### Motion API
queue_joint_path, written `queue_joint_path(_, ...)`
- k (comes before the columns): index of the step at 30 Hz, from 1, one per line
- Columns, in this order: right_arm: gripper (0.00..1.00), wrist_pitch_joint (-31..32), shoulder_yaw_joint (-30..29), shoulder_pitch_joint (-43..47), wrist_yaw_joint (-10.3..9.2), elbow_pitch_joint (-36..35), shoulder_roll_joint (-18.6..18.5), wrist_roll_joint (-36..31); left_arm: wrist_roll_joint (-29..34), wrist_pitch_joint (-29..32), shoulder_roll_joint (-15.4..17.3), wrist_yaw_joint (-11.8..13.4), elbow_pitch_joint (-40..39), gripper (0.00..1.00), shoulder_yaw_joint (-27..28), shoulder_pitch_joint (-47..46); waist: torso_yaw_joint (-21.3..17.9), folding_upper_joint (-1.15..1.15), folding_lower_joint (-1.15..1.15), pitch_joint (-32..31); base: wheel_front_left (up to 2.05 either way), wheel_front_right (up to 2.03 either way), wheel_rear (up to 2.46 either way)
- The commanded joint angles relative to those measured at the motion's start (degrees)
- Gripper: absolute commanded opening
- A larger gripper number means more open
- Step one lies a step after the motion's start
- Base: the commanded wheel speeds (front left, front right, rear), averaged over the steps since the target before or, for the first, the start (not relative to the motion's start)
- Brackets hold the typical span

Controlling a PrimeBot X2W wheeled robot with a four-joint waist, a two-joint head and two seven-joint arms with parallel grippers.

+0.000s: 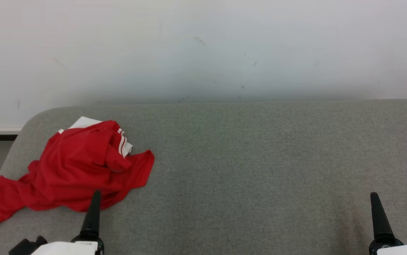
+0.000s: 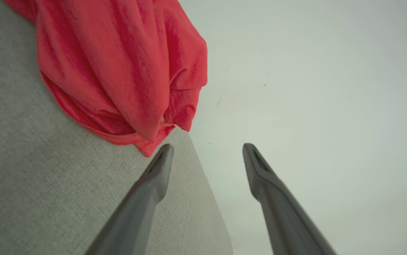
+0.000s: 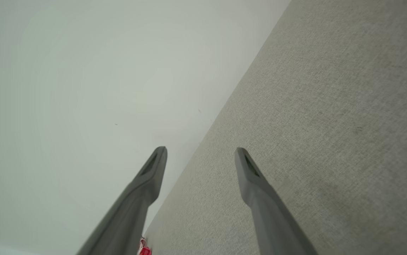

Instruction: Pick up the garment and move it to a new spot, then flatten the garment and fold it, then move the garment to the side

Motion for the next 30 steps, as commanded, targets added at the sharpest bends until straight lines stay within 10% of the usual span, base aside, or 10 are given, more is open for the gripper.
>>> queue_joint_path(1, 1.0, -0.6, 0.3, -0.6, 0.02, -1.1, -0.9, -2.8, 3.0, -0.6, 0.5, 0.2, -1.1, 1.0, -0.3, -0.4, 0.0, 0.0, 0.0, 0.0, 0.0, 0.0, 0.0)
queue_joint_path(30, 1.0, -6.3, 5.6, 0.1, 0.03, 0.3, -3.4, -29.4, 34.4, -6.3, 0.7, 0.4, -2.8, 1.0, -1.8, 0.5, -0.5, 0.0, 0.0, -0.3, 0.0, 0.0, 0.0)
